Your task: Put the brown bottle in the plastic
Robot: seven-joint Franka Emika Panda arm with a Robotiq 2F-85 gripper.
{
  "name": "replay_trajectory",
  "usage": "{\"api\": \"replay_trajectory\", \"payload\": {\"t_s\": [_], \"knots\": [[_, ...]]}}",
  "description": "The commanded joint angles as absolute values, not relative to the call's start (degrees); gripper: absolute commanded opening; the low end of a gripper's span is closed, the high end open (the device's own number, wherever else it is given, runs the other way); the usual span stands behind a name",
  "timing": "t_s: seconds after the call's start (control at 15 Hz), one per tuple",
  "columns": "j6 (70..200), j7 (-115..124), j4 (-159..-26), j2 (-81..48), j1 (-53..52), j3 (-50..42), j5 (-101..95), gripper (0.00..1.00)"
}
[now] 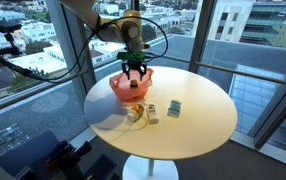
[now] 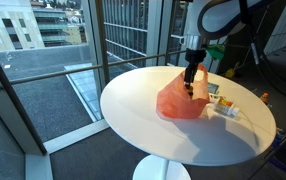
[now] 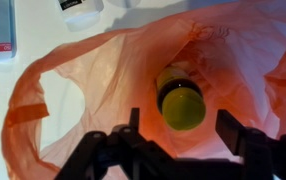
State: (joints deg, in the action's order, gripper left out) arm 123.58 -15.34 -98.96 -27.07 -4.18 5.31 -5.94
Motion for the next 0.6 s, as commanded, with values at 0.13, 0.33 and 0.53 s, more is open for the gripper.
{"api": "replay_trajectory", "payload": {"t_s": [0.13,0.33,0.53], "knots": [[119.3,-15.6,-101.3,-21.2,-2.4,4.9,-5.2,1.00],[115.9,-15.3,-102.0,-18.2,-2.0,4.4,-5.7,1.00],[111.5,-15.2,-102.7,-15.2,-1.7,3.8,-5.7,1.00]]}}
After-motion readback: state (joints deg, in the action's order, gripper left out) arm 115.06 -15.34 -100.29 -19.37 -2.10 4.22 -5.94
